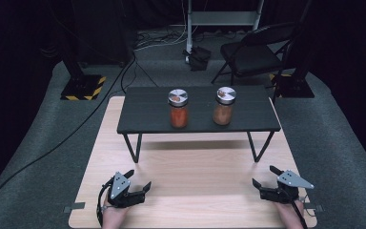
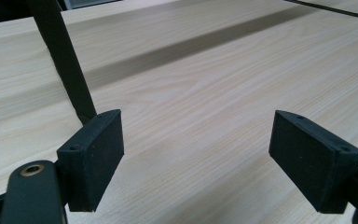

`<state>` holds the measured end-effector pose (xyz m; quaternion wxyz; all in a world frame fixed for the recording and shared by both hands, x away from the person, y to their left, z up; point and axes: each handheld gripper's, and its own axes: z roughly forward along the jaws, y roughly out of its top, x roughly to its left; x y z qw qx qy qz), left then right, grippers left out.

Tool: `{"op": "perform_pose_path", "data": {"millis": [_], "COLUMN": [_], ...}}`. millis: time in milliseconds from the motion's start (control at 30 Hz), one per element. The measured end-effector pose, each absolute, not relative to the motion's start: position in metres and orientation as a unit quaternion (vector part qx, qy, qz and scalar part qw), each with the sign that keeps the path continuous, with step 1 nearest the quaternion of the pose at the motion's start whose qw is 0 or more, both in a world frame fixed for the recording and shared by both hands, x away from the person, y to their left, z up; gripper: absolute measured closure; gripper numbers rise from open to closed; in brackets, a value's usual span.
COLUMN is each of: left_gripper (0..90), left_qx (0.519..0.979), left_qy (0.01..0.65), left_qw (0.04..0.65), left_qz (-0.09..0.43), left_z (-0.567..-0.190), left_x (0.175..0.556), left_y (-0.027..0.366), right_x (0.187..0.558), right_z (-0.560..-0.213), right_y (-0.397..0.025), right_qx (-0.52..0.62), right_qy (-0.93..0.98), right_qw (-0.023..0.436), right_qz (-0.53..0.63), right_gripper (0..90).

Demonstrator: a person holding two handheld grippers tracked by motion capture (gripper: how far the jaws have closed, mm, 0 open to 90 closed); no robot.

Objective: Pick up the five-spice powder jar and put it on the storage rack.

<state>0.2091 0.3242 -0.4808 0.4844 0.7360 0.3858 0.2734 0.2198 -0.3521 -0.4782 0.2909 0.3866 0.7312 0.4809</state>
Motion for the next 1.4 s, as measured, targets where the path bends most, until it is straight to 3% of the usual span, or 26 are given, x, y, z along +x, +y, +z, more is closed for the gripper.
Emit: {"op": "perform_pose_path", "data": {"millis": [1400], "left_gripper": [18.0], "left_qx": [0.740], "left_qy": [0.383], "left_qw": [0.482], "left_qz": [0.271], "left_z": [-0.4797], "left_x": [0.2090], "left_y": [0.3237], "right_x": [0.2193], "right_z": [-0.4783], "right_y": [-0.3540], "right_qx": [0.385], "right_qy": [0.732], "right_qw": [0.291], "right_qz": [0.481], "right_gripper": [10.7]}}
